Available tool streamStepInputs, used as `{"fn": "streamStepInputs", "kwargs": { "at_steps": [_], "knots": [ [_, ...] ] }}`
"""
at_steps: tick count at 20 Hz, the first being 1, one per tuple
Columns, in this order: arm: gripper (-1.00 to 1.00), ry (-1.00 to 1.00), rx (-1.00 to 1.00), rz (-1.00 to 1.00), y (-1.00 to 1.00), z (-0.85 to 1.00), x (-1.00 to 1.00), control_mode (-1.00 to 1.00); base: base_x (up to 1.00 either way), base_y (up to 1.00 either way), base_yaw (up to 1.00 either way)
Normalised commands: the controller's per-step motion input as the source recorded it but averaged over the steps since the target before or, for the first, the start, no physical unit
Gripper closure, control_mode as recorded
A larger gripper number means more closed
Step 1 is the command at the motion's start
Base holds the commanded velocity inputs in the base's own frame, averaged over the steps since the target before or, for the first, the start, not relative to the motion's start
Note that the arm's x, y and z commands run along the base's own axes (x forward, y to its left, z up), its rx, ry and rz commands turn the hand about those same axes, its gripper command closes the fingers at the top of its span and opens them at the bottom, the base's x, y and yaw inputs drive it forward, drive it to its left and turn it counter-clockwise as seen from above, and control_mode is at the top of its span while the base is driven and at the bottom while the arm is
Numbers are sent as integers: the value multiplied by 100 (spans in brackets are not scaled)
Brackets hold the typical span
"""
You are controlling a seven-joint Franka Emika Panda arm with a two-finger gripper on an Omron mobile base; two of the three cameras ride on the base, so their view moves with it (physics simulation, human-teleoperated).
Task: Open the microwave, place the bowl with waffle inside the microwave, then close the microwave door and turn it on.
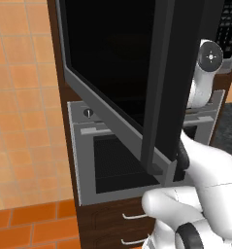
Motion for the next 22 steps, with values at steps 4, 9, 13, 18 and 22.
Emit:
{"fn": "streamStepInputs", "kwargs": {
  "at_steps": [4,9,13,18,22],
  "knots": [
    [100,0,0,3,-1,10,-100,-100,0,0,0],
    [100,1,0,5,0,0,-100,-100,0,0,0],
    [100,-12,0,6,0,0,-100,-100,0,0,0],
    [100,-18,1,4,0,0,-100,-100,0,0,0],
    [100,-15,0,6,0,-3,-100,-100,0,0,0]
  ]
}}
